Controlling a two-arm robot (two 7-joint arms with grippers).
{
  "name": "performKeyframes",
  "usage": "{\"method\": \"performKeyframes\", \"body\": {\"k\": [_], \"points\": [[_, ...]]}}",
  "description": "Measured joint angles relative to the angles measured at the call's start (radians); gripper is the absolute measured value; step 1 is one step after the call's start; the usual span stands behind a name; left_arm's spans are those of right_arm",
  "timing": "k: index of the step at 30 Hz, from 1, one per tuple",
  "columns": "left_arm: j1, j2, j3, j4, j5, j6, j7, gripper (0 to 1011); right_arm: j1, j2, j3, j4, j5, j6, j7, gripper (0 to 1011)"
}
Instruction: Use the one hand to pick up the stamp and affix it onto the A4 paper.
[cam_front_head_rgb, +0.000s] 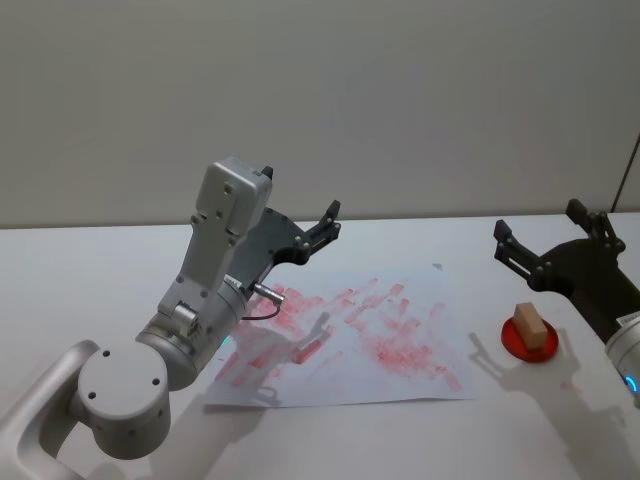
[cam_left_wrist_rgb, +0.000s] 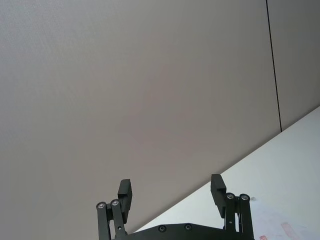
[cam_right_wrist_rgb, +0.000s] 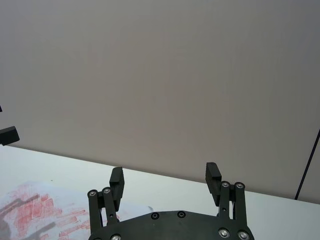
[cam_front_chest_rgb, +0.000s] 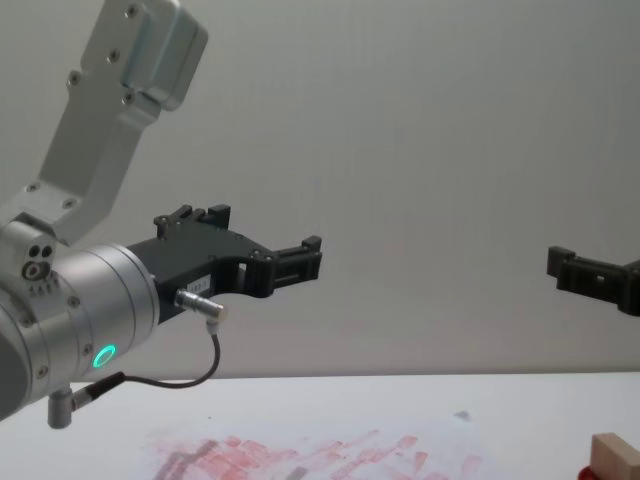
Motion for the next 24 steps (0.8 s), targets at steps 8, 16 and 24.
{"method": "performKeyframes", "body": {"k": [8,16,24], "points": [[0.000,0.000,0.000,0.000,0.000,0.000,0.000,1001,0.000,0.000,0.000,0.000,0.000,0.000,0.000,1001],[0.000,0.000,0.000,0.000,0.000,0.000,0.000,1001,0.000,0.000,0.000,0.000,0.000,0.000,0.000,1001],[0.000,0.000,0.000,0.000,0.000,0.000,0.000,1001,0.000,0.000,0.000,0.000,0.000,0.000,0.000,1001]]}}
